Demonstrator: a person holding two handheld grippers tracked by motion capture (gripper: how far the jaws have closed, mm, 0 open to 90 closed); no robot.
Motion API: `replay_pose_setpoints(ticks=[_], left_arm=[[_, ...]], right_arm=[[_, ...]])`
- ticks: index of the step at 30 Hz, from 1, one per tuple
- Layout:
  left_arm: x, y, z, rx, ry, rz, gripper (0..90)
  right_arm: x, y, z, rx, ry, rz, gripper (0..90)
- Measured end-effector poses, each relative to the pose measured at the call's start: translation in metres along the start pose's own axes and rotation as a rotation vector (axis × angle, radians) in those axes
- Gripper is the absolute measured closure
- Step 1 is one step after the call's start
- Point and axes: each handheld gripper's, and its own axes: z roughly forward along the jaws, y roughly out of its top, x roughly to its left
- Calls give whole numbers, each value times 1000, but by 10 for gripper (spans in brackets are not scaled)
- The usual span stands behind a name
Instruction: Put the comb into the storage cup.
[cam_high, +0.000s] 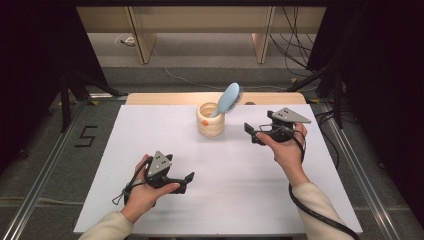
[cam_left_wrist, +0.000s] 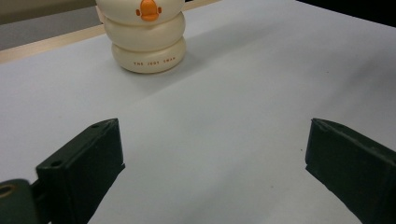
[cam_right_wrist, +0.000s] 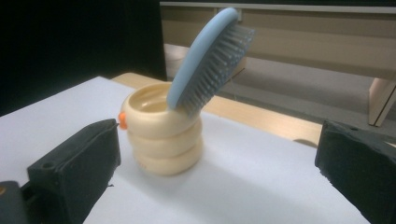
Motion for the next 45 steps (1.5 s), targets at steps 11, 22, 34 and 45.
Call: replay_pose_setpoints(ticks=[11, 22, 34, 45], left_arm=[[4, 0, -2, -4, 12, -3, 38], [10, -1, -6, 1, 3, -2, 45], [31, -10, -18, 8, 10, -22, 58], [32, -11, -18, 9, 11, -19, 61]], right_arm=[[2, -21, -33, 33, 66, -35, 16], [8, -41, -58, 62, 110, -54, 29], [6, -67, -80, 100, 113, -53, 55], [3, -72, -88, 91, 108, -41, 64]])
